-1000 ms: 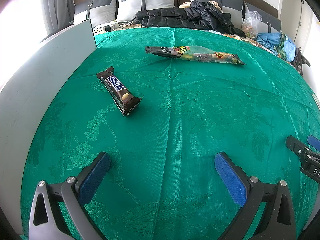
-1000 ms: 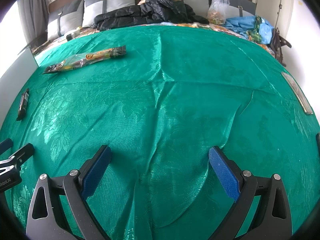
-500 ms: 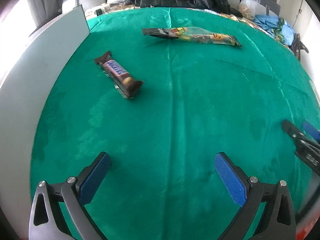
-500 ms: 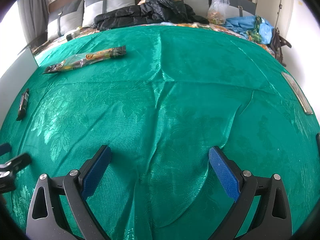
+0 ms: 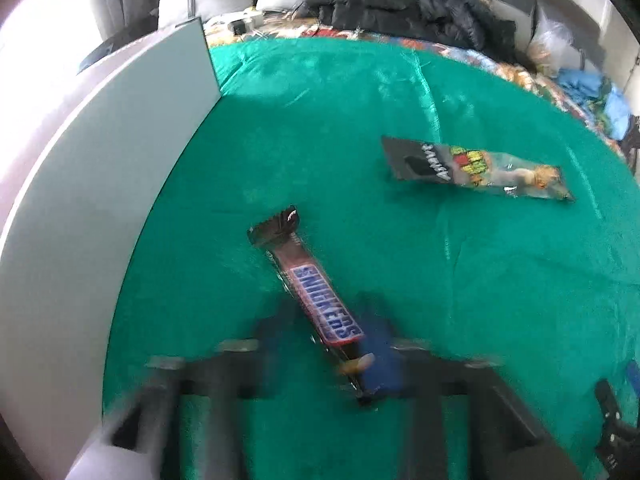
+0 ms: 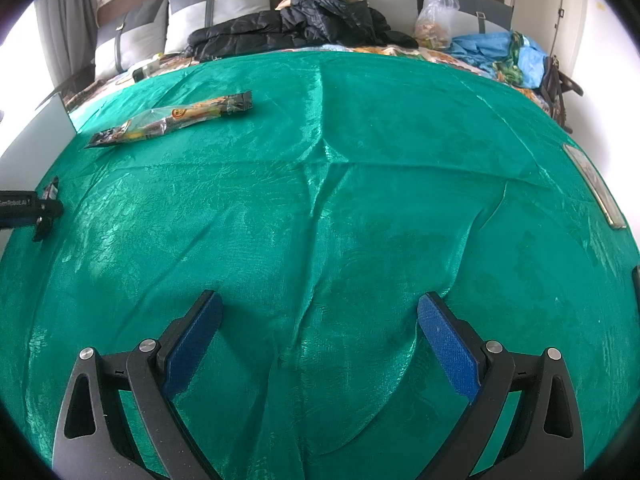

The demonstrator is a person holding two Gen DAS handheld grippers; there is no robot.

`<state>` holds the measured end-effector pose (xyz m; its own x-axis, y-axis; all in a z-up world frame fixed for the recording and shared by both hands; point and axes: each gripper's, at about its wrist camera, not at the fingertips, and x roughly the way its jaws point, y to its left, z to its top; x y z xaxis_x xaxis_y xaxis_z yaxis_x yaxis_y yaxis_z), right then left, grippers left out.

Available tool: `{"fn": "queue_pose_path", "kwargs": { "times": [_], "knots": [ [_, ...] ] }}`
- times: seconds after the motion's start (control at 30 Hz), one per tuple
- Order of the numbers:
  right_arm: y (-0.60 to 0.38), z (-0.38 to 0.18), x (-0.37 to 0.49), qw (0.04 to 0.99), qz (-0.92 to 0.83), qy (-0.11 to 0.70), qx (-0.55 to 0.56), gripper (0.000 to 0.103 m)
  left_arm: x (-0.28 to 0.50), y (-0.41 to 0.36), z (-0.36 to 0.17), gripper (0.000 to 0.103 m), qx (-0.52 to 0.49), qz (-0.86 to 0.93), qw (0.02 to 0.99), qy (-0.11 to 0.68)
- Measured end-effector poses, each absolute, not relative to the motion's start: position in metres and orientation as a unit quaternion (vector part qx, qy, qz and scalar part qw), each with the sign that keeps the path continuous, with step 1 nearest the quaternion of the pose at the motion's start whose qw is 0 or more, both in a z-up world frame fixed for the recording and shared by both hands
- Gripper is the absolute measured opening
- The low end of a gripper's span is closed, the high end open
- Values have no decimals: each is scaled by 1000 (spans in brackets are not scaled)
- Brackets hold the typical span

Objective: Organize snacks
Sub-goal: 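Lower the left tool onto the Snickers bar and close it, then grasp the Astavt gummy stick with the right tool while the left tool holds the Snickers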

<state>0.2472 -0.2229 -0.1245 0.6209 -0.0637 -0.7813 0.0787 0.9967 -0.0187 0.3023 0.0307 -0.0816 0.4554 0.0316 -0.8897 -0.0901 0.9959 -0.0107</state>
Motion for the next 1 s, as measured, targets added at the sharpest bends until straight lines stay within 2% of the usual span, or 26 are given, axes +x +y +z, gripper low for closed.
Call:
{"fn": "queue_pose_path", "kwargs": {
  "times": [0.23,0.4,0.6,0.7,0.8,1.0],
  "knots": [
    [-223,-125,247,900,-39,434,9,100,237,45,-66,17,2,-14,860,510],
    [-223,-125,247,900,-40,434,9,100,186,51,-74,17,-23,-36,861,507],
    [-222,-125,248,900,-43,434,10,100,158,45,-83,17,-61,-54,867,492],
    [-222,-124,251,900,-45,433,15,100,154,40,-83,17,-45,-69,872,483],
    [-224,-116,280,899,34,436,21,97,153,44,-84,17,-45,-85,873,478],
    [-172,-63,385,870,226,403,-173,97,160,45,-85,17,-45,-100,875,471]
  ]
}}
